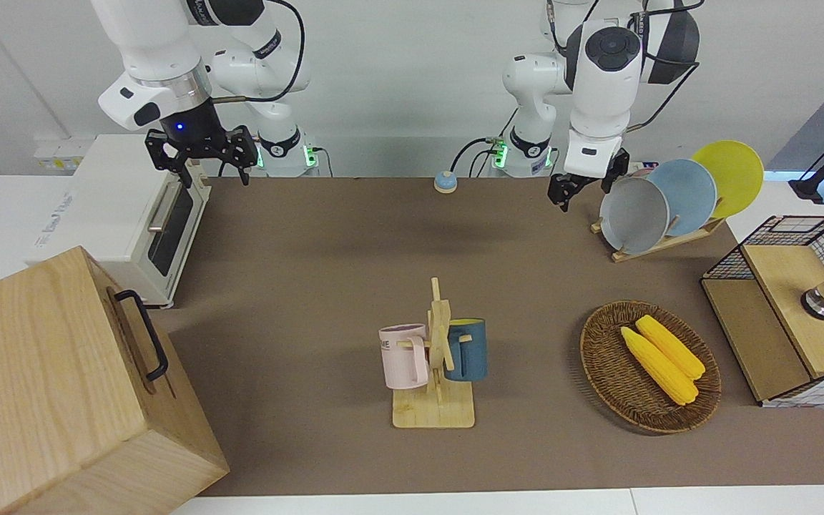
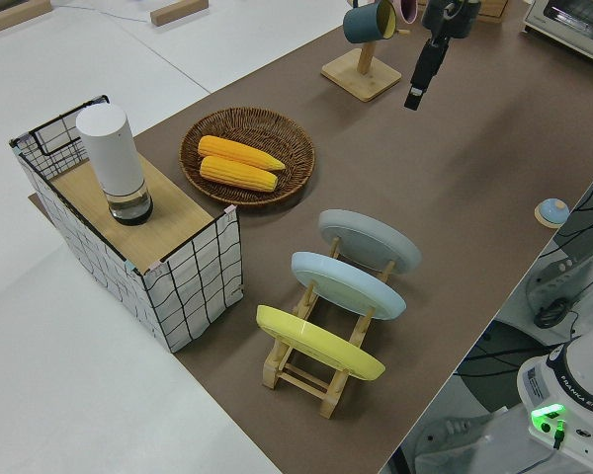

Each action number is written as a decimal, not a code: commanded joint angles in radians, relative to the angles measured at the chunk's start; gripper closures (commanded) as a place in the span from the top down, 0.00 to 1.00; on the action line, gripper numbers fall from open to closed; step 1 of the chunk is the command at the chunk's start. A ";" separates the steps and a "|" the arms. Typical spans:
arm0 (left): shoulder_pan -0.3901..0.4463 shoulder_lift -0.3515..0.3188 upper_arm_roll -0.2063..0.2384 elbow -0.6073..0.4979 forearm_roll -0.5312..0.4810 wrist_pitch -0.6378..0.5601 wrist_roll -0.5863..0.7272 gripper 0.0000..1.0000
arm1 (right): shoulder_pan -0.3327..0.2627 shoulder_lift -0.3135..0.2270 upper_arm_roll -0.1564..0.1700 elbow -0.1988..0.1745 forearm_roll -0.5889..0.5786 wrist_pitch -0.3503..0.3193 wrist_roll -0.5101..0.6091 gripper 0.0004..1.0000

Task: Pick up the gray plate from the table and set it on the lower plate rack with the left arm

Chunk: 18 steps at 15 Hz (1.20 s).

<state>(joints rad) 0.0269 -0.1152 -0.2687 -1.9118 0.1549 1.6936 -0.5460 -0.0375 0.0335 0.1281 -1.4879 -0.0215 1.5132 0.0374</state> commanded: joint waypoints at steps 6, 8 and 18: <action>-0.005 0.019 0.011 0.069 -0.170 0.001 0.267 1.00 | -0.022 0.009 0.021 0.020 -0.003 -0.016 0.015 0.98; -0.009 0.019 0.009 0.073 -0.163 0.078 0.279 1.00 | -0.022 0.009 0.021 0.020 -0.003 -0.016 0.013 0.98; -0.005 0.020 0.017 0.071 -0.198 0.121 0.378 1.00 | -0.022 0.009 0.021 0.020 -0.003 -0.016 0.013 0.98</action>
<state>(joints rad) 0.0305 -0.1114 -0.2570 -1.8565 -0.0298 1.8313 -0.1092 -0.0375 0.0335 0.1281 -1.4879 -0.0215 1.5132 0.0374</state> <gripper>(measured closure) 0.000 0.013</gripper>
